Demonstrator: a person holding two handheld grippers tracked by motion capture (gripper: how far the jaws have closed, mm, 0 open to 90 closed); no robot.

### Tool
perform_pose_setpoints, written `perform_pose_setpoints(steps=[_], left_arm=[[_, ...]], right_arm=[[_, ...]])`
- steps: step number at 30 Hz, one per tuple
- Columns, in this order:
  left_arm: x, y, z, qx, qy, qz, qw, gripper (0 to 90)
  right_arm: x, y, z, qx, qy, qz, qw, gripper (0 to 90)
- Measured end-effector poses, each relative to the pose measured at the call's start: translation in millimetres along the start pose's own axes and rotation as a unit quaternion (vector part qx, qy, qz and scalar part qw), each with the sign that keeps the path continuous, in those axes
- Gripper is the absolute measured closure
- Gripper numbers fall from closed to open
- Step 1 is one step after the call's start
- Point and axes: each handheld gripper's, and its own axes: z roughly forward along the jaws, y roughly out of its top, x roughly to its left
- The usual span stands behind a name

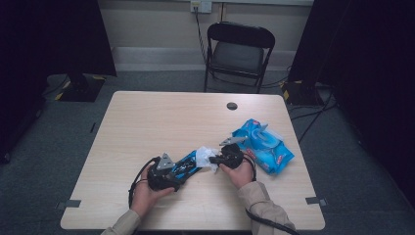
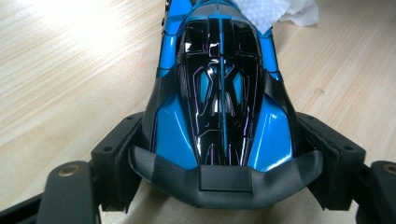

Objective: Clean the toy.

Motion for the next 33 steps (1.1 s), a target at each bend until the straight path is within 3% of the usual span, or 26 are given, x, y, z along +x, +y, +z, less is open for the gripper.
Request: perform_pose_setpoints(steps=[4,11,15,20,23,26,30,33], left_arm=[[0.0,0.0,0.0,0.000,0.000,0.000,1.0000,23.6],[0.0,0.0,0.0,0.000,0.000,0.000,1.0000,23.6],[0.0,0.0,0.0,0.000,0.000,0.000,1.0000,23.6],[0.1,0.0,-0.1,0.000,0.000,0.000,1.0000,23.6],[0.1,0.0,0.0,0.000,0.000,0.001,1.0000,23.6],[0.1,0.0,0.0,0.000,0.000,0.001,1.0000,23.6],[0.1,0.0,0.0,0.000,0.000,0.001,1.0000,23.6],[-0.1,0.0,0.0,-0.001,0.000,-0.001,1.0000,23.6]], right_arm=[[-4.8,-2.9,0.2,-0.004,-0.006,0.016,0.9999,85.6],[-4.7,6.0,-15.1,-0.027,-0.004,0.015,0.9995,85.6],[6.9,17.3,-25.9,-0.045,0.012,-0.003,0.9989,85.6],[32.4,30.0,-29.2,-0.061,0.053,-0.027,0.9964,85.5],[55.0,36.3,-21.0,-0.056,0.084,-0.052,0.9936,85.4],[70.1,38.5,-8.3,-0.043,0.095,-0.067,0.9923,85.4],[81.8,37.4,12.1,-0.027,0.103,-0.072,0.9917,85.3],[84.4,35.0,26.4,-0.020,0.109,-0.063,0.9919,85.2]])
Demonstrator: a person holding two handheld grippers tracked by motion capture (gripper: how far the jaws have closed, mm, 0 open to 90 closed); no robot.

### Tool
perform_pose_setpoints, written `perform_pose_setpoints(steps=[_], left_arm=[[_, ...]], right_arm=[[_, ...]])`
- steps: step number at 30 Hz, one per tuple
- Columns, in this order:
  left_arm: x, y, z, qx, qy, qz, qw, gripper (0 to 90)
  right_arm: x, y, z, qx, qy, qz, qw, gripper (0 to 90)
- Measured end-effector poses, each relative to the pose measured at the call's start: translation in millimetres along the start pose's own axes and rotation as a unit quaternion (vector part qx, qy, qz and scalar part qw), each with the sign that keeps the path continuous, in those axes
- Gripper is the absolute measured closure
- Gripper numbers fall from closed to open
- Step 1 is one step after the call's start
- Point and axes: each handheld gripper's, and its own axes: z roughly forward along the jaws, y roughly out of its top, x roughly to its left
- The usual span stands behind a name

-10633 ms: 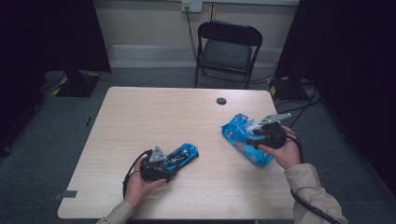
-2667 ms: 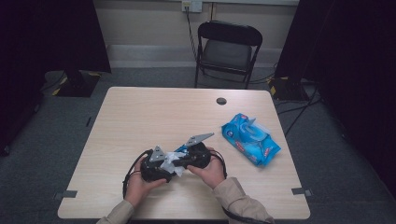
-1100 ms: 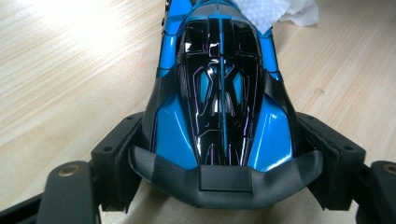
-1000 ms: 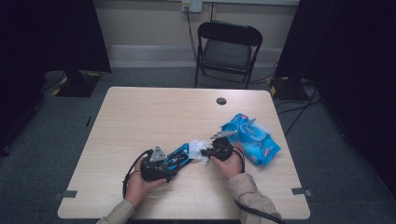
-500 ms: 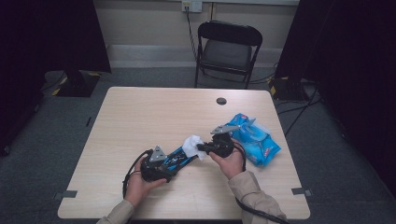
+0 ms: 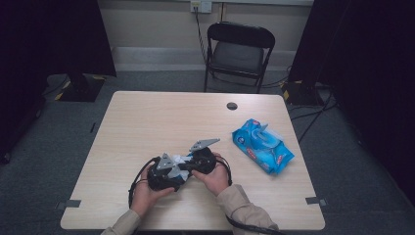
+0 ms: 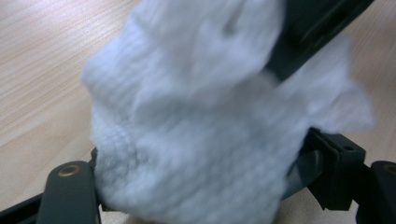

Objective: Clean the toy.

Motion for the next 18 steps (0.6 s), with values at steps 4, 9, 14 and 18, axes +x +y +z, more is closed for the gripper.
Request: perform_pose_setpoints(steps=[4,9,14,18], left_arm=[[0.3,0.0,0.1,-0.001,0.000,0.000,1.0000,23.6],[0.4,0.1,0.1,0.000,0.000,0.000,1.0000,23.6],[0.5,0.2,0.1,0.000,0.001,0.001,1.0000,23.6],[0.4,0.2,0.2,0.000,0.001,0.000,1.0000,23.7]], right_arm=[[-0.6,-2.1,11.7,-0.002,0.012,0.008,0.9999,85.0],[-2.3,-1.7,12.9,-0.005,0.014,0.009,0.9999,84.9],[-1.8,-1.1,12.5,-0.004,0.007,0.014,0.9999,85.1],[-4.4,-0.4,10.6,-0.005,0.000,0.017,0.9998,85.2]])
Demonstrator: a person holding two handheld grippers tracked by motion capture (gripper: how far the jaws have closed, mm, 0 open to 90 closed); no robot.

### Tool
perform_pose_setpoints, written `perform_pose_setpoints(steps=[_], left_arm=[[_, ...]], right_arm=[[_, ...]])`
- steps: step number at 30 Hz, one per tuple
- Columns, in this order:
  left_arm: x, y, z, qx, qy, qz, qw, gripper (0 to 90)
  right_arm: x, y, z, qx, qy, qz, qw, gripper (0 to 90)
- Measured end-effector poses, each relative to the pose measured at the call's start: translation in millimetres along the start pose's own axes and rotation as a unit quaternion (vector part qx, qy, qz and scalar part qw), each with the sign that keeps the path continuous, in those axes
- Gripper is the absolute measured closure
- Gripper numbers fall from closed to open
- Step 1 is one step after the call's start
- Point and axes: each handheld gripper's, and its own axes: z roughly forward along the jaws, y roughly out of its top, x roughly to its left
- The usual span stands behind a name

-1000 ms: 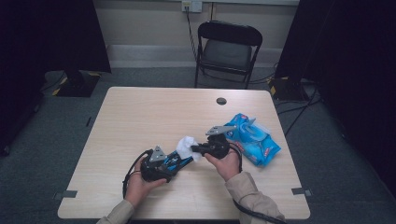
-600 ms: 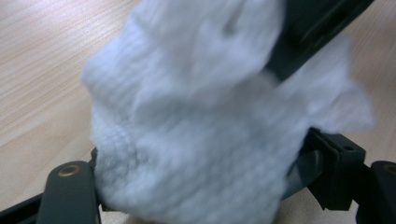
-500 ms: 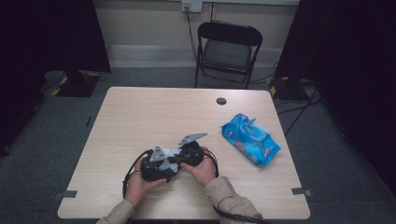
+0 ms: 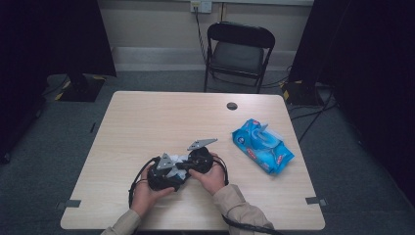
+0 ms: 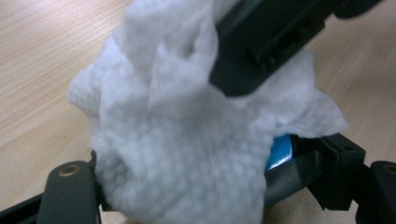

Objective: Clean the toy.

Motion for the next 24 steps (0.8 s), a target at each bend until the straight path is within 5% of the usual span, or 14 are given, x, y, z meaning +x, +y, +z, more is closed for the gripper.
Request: perform_pose_setpoints(steps=[24], left_arm=[[0.0,0.2,0.3,0.000,-0.001,0.000,1.0000,23.7]], right_arm=[[-23.3,5.8,-6.2,-0.007,-0.049,0.017,0.9986,85.4]])
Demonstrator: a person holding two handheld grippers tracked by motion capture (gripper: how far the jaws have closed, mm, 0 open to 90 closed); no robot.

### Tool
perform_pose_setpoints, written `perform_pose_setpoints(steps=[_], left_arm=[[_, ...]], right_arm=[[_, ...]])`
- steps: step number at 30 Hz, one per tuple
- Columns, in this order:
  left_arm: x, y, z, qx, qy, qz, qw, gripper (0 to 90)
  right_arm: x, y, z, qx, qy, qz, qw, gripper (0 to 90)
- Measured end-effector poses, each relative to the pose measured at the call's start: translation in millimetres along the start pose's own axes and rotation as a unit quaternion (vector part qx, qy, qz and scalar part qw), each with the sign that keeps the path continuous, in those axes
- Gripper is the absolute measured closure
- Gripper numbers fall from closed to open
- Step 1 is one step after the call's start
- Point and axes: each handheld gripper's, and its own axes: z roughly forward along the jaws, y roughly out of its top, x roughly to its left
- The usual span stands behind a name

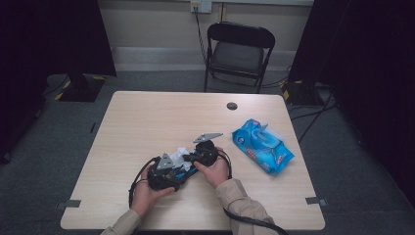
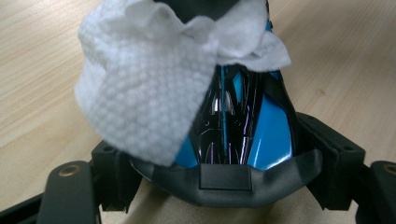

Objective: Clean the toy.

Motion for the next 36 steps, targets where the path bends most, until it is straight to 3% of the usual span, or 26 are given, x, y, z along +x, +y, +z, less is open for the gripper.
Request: perform_pose_setpoints(steps=[13,28,31,36], left_arm=[[-0.1,0.0,0.0,0.000,0.000,0.000,1.0000,23.7],[0.0,0.0,-0.1,0.001,0.000,0.000,1.0000,23.7],[0.0,0.0,-0.1,0.001,0.000,0.000,1.0000,23.8],[0.0,0.0,-0.1,0.001,0.000,0.001,1.0000,23.7]], right_arm=[[-26.0,-4.2,-2.7,-0.008,-0.036,0.022,0.9991,85.4],[-40.5,-13.5,-13.5,-0.013,-0.067,0.030,0.9972,85.5],[-44.2,-15.7,-15.9,-0.016,-0.062,0.039,0.9972,85.5],[-42.6,-15.1,-15.8,-0.014,-0.068,0.026,0.9972,85.5]])
